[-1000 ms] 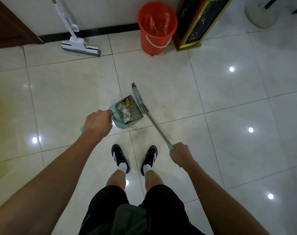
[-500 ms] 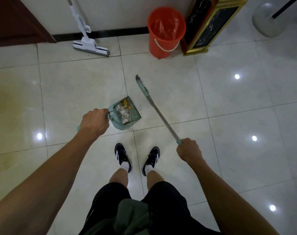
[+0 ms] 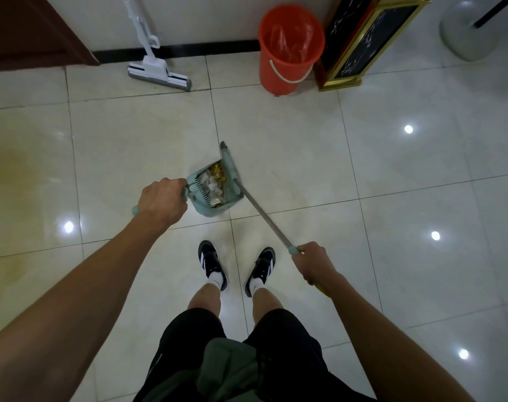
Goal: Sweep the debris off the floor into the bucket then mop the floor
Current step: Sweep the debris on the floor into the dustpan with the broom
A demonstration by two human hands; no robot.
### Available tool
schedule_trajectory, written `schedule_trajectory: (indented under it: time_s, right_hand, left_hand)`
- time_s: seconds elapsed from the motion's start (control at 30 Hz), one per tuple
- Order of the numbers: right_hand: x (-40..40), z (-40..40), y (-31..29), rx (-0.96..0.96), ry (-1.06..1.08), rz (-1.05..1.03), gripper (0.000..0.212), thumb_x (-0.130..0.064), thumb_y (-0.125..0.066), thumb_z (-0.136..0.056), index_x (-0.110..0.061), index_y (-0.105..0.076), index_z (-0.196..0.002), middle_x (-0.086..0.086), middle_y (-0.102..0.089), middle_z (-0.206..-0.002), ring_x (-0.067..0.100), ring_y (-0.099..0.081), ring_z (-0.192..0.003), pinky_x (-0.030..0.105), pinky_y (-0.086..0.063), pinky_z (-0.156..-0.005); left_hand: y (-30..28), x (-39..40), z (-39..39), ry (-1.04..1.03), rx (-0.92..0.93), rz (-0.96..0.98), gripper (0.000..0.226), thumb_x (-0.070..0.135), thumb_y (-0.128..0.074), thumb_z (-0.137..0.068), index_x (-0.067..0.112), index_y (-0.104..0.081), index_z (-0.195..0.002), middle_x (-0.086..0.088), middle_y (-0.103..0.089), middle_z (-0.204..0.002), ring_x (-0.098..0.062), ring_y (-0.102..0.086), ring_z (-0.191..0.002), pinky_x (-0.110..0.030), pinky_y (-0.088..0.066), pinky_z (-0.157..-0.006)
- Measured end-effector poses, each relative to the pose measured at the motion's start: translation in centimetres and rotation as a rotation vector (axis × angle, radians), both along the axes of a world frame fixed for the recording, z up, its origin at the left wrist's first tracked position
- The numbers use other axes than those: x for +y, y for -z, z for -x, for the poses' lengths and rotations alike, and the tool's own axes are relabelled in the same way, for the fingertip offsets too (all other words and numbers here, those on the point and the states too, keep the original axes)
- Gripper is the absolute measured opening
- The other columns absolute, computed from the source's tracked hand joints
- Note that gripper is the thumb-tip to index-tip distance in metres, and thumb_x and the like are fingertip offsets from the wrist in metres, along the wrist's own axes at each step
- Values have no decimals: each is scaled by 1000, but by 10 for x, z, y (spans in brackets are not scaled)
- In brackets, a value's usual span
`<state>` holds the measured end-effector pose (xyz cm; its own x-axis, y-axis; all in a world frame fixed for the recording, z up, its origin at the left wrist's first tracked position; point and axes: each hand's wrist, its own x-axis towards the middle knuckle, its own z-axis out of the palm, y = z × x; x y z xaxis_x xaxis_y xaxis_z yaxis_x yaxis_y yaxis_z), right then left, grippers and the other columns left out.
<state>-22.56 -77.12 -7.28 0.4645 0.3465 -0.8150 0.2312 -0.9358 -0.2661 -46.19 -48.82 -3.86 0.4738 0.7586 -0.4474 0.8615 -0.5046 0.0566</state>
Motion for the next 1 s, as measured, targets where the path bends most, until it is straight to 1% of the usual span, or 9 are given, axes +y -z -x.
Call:
schedule_trajectory:
  time_s: [0.13, 0.27, 0.33, 0.4, 0.5, 0.6, 0.77, 0.87, 1.0]
  right_hand:
    - [-4, -11, -8, 5, 91, -26, 29, -29, -56, -98, -4, -69, -103, 8, -64, -68, 16, -51, -44, 26, -47, -41]
    - [11, -10, -8, -120, -17, -30, 32, -21, -51, -95, -7, -66, -119, 10, -67, -80, 20, -61, -54, 24, -48, -39]
    - [22, -2, -5, -183, -115, -22, 28, -18, -48, -93, -5, -66, -111, 11, -67, -87, 20, -62, -61, 31, -55, -51]
    - [30, 7, 0, -234, -190, -4, 22, -17, -47, -91, -10, -64, -103, 6, -64, -86, 13, -53, -60, 29, -51, -60]
    - [44, 22, 5, -262, -266, 21, 20, -12, -49, -88, -16, -62, -103, -7, -49, -73, 10, -45, -58, 23, -38, -58]
    - [56, 37, 6, -172, -328, 73, 10, -11, -53, -87, -14, -56, -95, -1, -53, -80, 21, -55, -69, 29, -45, -62]
    - [60, 54, 4, 28, -83, 46, 14, -13, -53, -89, 0, -59, -86, 11, -63, -75, 20, -57, -49, 21, -42, -38]
    - [55, 52, -5, 39, 53, 26, 22, -16, -52, -92, 1, -63, -83, 12, -63, -66, 16, -53, -37, 21, -43, -37]
    - [44, 49, -16, 27, 75, -3, 22, -20, -52, -95, -5, -66, -87, 10, -63, -65, 14, -51, -37, 22, -45, -38]
  left_hand:
    - [-6, 3, 14, -15, 15, -3, 15, 22, -59, -91, 22, -65, -105, -10, -65, -89, -34, -63, -80, -36, -44, -67]
    - [-8, 7, 32, -35, 38, -9, 15, 23, -59, -90, 22, -65, -103, -9, -64, -89, -34, -63, -80, -38, -49, -70]
    - [-7, 9, 39, -48, 38, -13, 15, 22, -60, -90, 22, -65, -104, -9, -64, -88, -34, -63, -79, -38, -49, -69]
    - [-4, 10, 44, -58, 35, -9, 16, 21, -59, -90, 22, -65, -105, -9, -64, -87, -34, -63, -79, -37, -49, -69]
    - [-1, 11, 45, -58, 31, -10, 15, 21, -58, -90, 22, -65, -103, -10, -63, -87, -35, -63, -79, -37, -47, -67]
    - [-2, 12, 41, -39, 31, -7, 12, 20, -59, -90, 21, -64, -100, -10, -63, -86, -35, -63, -78, -37, -48, -68]
    - [-7, 9, 36, 20, 41, -5, 12, 16, -60, -87, 18, -64, -98, -7, -56, -79, -33, -59, -73, -35, -40, -63]
    - [-12, 13, 40, 28, 49, -9, 12, 16, -59, -88, 19, -64, -99, -6, -52, -77, -29, -50, -68, -35, -38, -63]
    - [-14, 14, 58, 12, 41, 9, 15, 17, -58, -90, 21, -64, -103, -10, -63, -89, -32, -61, -78, -34, -41, -65]
